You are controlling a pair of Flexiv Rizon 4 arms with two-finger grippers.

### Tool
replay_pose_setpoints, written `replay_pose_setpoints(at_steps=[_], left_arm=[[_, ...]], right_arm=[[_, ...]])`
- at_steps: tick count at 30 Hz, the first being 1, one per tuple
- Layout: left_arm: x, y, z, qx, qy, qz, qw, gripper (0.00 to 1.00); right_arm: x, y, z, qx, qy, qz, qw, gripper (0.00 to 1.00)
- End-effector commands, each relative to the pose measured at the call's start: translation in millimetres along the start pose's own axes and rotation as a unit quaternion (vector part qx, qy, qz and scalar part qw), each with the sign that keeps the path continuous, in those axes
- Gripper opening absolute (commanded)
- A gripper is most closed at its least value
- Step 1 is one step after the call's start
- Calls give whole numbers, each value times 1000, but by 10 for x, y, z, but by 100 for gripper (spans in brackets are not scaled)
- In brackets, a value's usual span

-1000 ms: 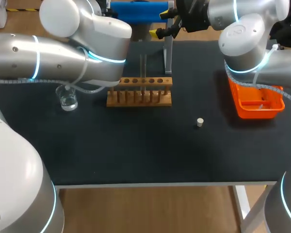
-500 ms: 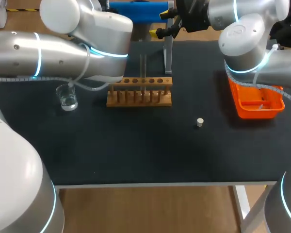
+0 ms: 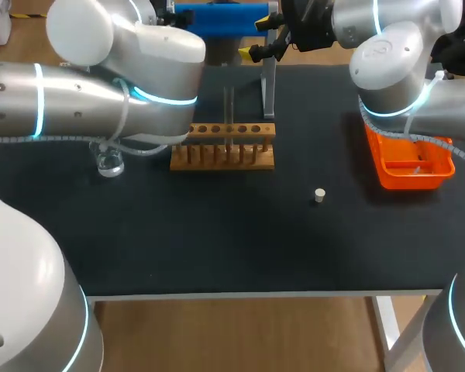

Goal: Invert the test tube, pick up the pipette, mount the tip to pipette, aspirate from beaker and dispense into the tube, eject the tip, return the pipette, and cap with the stopper.

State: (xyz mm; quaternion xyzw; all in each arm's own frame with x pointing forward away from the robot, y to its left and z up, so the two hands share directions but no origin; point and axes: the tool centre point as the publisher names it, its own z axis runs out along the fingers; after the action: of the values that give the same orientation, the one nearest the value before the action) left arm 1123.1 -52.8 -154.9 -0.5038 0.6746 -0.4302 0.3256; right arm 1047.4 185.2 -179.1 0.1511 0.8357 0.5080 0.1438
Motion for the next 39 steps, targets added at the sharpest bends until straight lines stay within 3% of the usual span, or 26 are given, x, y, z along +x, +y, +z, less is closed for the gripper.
replay_pose_setpoints(at_steps=[1, 5, 9, 12, 30, 39], left_arm=[[-82, 59, -361, 24, 88, 25, 996, 100], [-4, 83, -519, 44, 165, 64, 983, 100], [83, 134, -643, 71, 245, 106, 961, 100], [128, 185, -693, 76, 277, 129, 949, 100], [421, 378, -847, 94, 410, 209, 883, 100], [573, 550, -832, 79, 440, 220, 867, 100]], right_arm=[[-1, 2, -6, 1, 1, 0, 1000, 100], [-1, 2, -6, 1, 1, 0, 1000, 100], [-1, 2, -6, 1, 1, 0, 1000, 100], [-1, 2, -6, 1, 1, 0, 1000, 100], [-1, 2, -6, 1, 1, 0, 1000, 100], [-1, 2, -6, 1, 1, 0, 1000, 100]])
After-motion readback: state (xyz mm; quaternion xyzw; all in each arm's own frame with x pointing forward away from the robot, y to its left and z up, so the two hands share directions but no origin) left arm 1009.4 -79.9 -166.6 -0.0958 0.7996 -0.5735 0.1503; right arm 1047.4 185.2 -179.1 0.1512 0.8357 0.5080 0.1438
